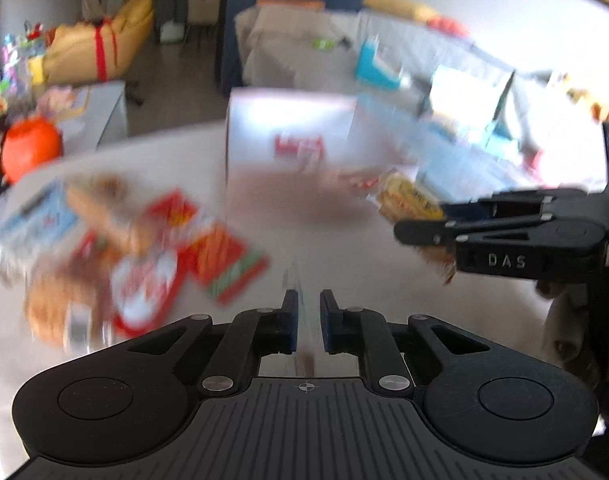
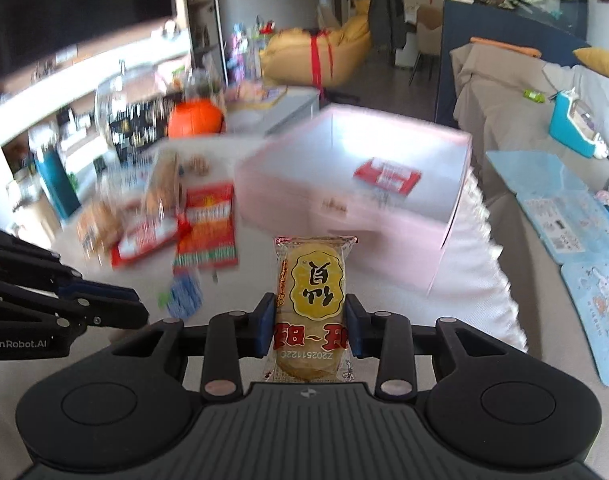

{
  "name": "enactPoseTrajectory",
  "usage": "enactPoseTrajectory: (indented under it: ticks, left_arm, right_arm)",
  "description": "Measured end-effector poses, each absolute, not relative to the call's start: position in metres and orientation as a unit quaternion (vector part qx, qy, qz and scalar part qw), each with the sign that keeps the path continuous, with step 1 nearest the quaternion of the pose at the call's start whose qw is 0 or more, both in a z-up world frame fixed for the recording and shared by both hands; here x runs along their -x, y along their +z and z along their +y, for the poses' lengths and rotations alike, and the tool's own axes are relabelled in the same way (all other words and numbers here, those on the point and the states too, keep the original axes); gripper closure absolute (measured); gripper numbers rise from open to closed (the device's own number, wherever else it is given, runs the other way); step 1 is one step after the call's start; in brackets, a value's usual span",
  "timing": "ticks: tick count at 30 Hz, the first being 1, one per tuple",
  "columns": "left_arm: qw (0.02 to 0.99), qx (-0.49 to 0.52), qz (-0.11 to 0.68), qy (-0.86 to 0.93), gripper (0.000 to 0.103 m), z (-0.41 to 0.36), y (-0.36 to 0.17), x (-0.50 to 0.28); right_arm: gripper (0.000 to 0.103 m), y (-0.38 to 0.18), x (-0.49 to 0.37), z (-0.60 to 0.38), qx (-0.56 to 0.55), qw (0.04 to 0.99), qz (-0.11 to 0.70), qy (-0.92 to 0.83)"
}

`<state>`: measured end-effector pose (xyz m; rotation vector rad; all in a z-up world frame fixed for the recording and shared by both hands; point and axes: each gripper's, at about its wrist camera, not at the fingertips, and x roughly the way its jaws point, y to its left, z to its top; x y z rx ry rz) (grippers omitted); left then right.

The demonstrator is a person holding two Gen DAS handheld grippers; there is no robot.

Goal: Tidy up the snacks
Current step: 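Carry the yellow cake over the pink box and open the right gripper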

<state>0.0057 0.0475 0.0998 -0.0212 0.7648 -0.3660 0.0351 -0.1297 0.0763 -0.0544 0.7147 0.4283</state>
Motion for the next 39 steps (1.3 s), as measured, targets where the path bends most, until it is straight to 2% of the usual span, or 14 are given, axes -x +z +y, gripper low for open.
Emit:
enactPoseTrajectory:
  ticks: [5,8,10,11,12,21,29,34,39]
  left_arm:
    - [0.936,0.033,0.288,-0.199,0.088,0.040,0.162,-0.050]
    - [0.913,0.133,0.291,-0.255,0.080,0.046,0.175,-0.112]
    - [0.897,0.154,0.329,-0.251,0.079,0.046,0.159,-0.155]
    - [0.902,0.141,0.339,-0.227,0.078,0.045,0.149,-0.165]
    - [0.908,0.121,0.344,-0.208,0.078,0.044,0.140,-0.167]
    - [0.899,0.014,0.385,-0.207,0.077,0.046,0.093,-0.073]
    - [0.900,0.005,0.397,-0.177,0.075,0.061,0.058,0.001]
    - [0.903,0.042,0.412,-0.114,0.075,0.088,0.050,0.001]
    - [0.900,0.059,0.406,-0.149,0.075,0.082,0.051,0.014]
  right_arm:
    - [0.068,0.129,-0.057,-0.144,-0.001,0.932,0.299,0.203]
    - [0.066,0.154,-0.085,-0.143,0.003,0.940,0.283,0.190]
    - [0.048,0.161,-0.110,-0.140,0.018,0.940,0.283,0.187]
    - [0.035,0.160,-0.121,-0.138,0.031,0.943,0.285,0.169]
    - [0.033,0.158,-0.129,-0.137,0.041,0.946,0.288,0.142]
    - [0.033,0.104,-0.101,-0.143,0.058,0.923,0.342,0.165]
    - [0.033,0.074,-0.088,-0.104,0.037,0.895,0.383,0.226]
    - [0.033,0.060,-0.097,-0.059,0.038,0.876,0.395,0.274]
    - [0.029,0.040,-0.127,-0.005,0.053,0.862,0.416,0.286]
